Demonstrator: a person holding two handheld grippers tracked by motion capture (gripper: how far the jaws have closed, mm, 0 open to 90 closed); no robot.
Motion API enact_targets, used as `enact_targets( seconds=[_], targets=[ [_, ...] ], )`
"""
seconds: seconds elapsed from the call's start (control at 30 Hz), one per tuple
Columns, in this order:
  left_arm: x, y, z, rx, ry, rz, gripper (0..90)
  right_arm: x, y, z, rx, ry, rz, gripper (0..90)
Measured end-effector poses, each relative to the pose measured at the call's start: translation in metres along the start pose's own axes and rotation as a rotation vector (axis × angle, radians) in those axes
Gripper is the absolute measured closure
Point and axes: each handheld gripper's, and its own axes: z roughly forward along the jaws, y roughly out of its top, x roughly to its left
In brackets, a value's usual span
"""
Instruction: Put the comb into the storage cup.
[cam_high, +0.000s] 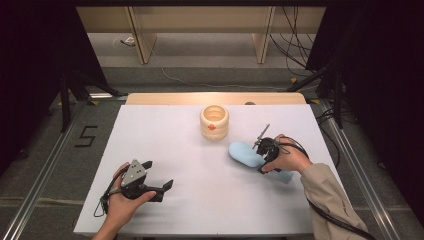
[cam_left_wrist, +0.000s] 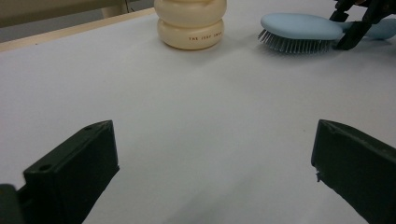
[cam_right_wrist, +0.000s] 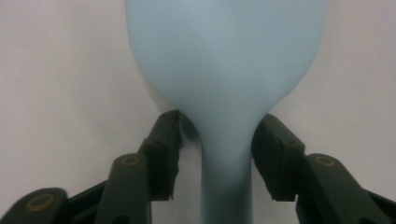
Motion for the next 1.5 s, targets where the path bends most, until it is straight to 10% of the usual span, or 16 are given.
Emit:
enact_targets(
  seconds=[0.67,1.5],
  targets=[
    [0.0000,0.0000,0.0001,-0.001,-0.005,0.000,0.2,0.0040,0.0043,-0.0007,0.040,-0.011,0.057,69.4],
    [0.0001,-0.0003,0.0001,-0.002,-0.005,-0.002,0.6,0.0006,-0.0026,-0.0081,-0.043,0.037,0.169,70.2]
  ],
)
